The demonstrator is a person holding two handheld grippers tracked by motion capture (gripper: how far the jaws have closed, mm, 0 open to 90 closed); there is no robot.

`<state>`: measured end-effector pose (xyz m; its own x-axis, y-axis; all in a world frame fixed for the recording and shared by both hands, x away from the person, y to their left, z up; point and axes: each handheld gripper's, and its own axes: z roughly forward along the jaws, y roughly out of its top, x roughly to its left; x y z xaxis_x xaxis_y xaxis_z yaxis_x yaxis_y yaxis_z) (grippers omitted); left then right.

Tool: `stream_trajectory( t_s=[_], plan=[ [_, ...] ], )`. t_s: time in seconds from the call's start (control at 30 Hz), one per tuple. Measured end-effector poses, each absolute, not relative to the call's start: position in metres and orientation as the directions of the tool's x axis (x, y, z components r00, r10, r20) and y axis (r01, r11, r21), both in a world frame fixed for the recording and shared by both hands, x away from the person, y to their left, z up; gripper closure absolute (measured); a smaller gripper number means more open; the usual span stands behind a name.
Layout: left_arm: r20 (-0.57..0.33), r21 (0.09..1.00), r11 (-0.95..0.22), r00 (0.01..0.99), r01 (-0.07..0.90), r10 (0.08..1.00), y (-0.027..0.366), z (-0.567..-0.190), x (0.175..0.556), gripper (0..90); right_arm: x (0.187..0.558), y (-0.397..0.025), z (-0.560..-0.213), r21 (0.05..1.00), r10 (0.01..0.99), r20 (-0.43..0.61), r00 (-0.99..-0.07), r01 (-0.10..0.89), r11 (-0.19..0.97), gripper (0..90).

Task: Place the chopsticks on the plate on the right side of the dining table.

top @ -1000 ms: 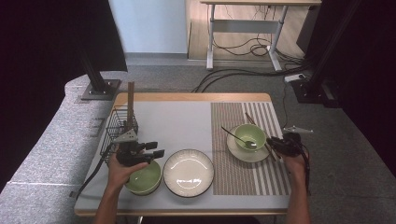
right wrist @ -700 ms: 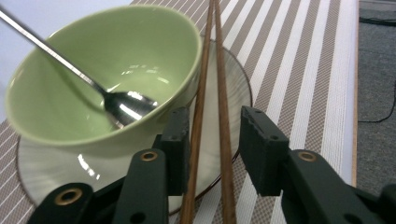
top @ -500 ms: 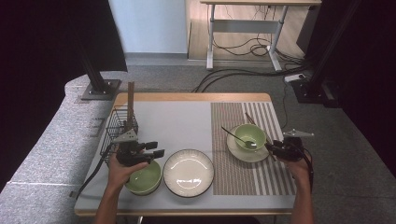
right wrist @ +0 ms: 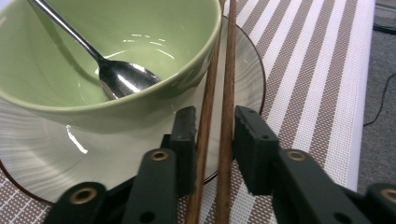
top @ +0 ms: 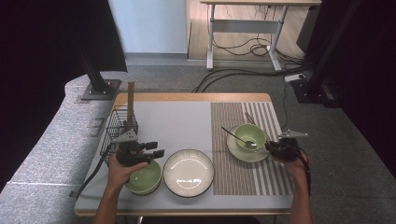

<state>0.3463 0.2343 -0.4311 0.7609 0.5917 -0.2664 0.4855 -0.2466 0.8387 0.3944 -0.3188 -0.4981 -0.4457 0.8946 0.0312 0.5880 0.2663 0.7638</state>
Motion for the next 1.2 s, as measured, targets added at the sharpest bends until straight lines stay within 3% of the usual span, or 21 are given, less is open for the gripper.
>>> stream_trajectory(
  t_s=[0.47,0.93,1.2],
  plan=[
    [-0.266,0.837,-0.250,0.761,0.487,0.592,0.234,-0.431,0.347,44.3,0.405,-0.323,-0.502,0.779,0.872,-0.006,-0.489,0.545,0.311,77.2],
    [-0.265,0.836,-0.253,0.761,0.488,0.591,0.235,-0.431,0.346,44.3,0.411,-0.325,-0.506,0.802,0.878,0.005,-0.479,0.527,0.282,77.2],
    [-0.259,0.838,-0.253,0.760,0.483,0.596,0.236,-0.430,0.347,44.2,0.407,-0.330,-0.502,0.815,0.886,0.043,-0.462,0.529,0.237,65.8]
  ],
)
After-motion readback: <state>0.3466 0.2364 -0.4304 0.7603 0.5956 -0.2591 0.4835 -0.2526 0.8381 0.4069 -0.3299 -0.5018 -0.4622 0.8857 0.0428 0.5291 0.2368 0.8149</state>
